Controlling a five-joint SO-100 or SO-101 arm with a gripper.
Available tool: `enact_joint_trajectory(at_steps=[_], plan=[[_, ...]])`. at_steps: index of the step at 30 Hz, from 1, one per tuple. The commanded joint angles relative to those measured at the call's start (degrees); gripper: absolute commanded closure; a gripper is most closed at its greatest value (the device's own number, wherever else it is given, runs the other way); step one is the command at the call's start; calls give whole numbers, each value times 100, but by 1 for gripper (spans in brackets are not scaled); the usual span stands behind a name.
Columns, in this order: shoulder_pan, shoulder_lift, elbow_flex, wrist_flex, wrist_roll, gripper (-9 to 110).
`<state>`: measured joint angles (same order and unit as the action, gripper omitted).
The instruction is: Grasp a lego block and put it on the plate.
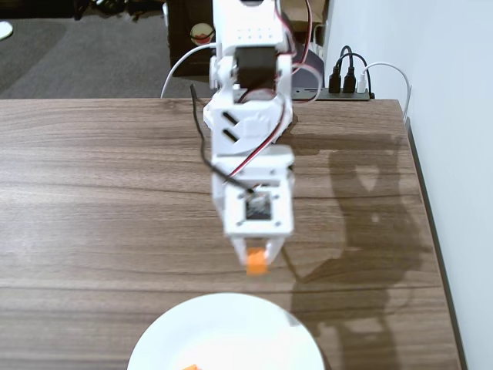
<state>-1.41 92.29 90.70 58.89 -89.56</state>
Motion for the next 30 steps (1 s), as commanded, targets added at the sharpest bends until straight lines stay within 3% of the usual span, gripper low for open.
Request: enact_joint_trajectory(at_steps=[1, 16, 30], plan=[[44, -185, -571, -105, 79, 95], [519, -2048, -1890, -176, 220, 95], [519, -2637, -2118, -264, 325, 94]])
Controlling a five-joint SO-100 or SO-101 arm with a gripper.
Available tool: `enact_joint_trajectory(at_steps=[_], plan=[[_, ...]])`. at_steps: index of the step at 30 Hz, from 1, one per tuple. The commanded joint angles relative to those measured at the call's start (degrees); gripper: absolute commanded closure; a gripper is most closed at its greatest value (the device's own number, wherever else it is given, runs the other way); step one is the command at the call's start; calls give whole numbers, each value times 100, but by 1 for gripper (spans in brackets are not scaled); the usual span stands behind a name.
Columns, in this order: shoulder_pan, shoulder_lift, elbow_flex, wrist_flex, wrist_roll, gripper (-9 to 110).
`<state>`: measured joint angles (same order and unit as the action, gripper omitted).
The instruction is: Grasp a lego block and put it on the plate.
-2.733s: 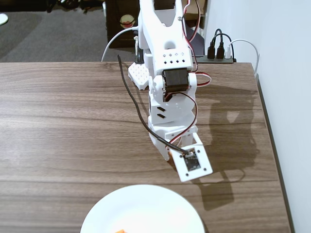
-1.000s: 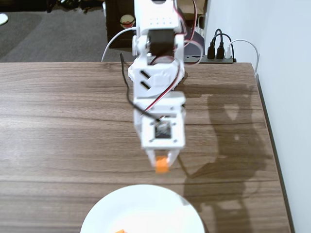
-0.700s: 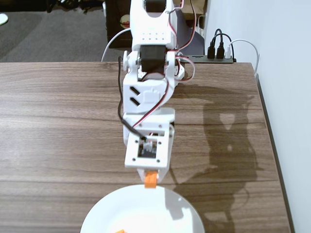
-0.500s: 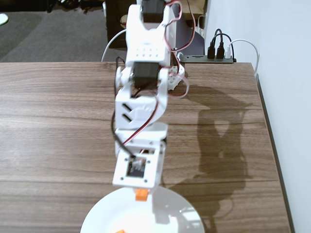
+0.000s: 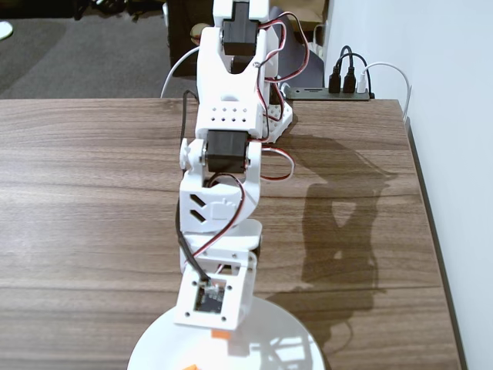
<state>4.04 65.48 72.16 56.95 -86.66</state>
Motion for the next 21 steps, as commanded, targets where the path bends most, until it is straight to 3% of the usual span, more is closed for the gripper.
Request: enact_joint_trajectory(at_steps=[1, 8, 15, 21], plan=[[-35, 35, -264, -70, 35, 94], [-53, 9, -264, -18, 35, 92], [-70, 35, -255, 114, 9, 79], [-79, 88, -229, 176, 35, 78]])
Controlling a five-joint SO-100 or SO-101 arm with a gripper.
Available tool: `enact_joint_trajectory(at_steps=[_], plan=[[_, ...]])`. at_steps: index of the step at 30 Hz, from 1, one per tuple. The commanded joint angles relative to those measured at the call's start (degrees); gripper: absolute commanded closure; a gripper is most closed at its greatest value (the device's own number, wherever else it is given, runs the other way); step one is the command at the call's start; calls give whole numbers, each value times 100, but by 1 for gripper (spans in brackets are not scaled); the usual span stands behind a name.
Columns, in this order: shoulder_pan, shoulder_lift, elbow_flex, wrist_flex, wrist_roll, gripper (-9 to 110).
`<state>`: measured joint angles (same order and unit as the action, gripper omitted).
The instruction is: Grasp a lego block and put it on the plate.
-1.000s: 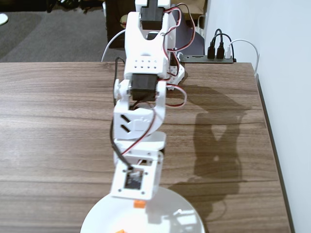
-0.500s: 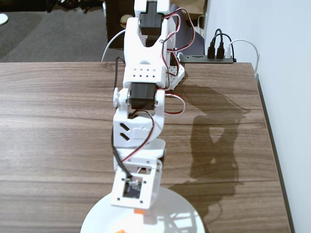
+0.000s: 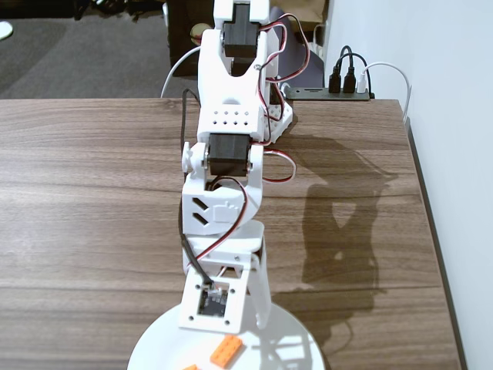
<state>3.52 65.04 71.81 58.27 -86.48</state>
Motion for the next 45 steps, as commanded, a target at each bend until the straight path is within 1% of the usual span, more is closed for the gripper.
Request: enact_joint_trajectory(at_steps=[1, 9, 15, 19, 20, 28, 35, 41, 45], plan=[[-26, 158, -193, 62, 35, 78], [-70, 598, -105, 448, 246, 78], [-185, 1397, 642, 589, 378, 80], [-299, 2065, 1327, 633, 562, 100], [-325, 2224, 1521, 633, 606, 101], [-404, 3463, 3120, 422, 861, 101], [-439, 4351, 4122, 246, 1116, 101], [-527, 5080, 5142, -105, 1626, 101], [-563, 5590, 5783, -378, 2180, 101]])
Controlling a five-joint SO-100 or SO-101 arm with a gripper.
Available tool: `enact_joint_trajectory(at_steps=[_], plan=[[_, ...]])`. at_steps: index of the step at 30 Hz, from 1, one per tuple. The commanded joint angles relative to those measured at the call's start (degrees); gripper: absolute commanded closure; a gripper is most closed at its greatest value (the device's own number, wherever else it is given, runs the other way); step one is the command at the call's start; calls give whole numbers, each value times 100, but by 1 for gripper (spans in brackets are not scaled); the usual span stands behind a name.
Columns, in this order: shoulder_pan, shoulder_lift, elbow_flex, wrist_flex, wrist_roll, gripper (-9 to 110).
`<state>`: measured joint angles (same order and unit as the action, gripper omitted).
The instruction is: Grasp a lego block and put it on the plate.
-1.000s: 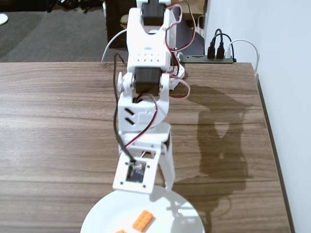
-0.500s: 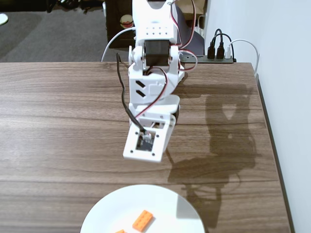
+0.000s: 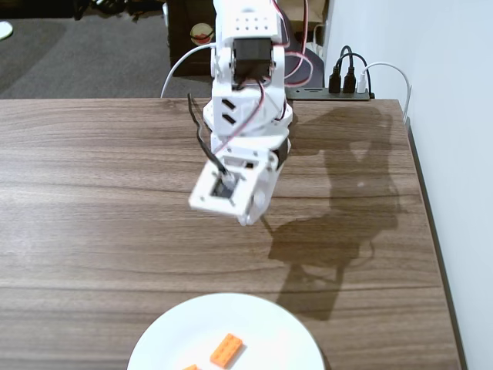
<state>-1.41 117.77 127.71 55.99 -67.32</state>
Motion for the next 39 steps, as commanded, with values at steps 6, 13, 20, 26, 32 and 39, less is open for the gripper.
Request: enact_joint_trajectory(at_steps=[6, 13, 20, 26, 32, 39], plan=[[-229, 1134, 1143, -642, 1846, 101], [-185, 1986, 1925, -967, 3876, 101], [-123, 3085, 2742, -896, 5212, 101], [-35, 3973, 3357, -598, 5590, 101], [158, 4764, 3577, -132, 5722, 101], [272, 5546, 3744, 431, 5924, 100]])
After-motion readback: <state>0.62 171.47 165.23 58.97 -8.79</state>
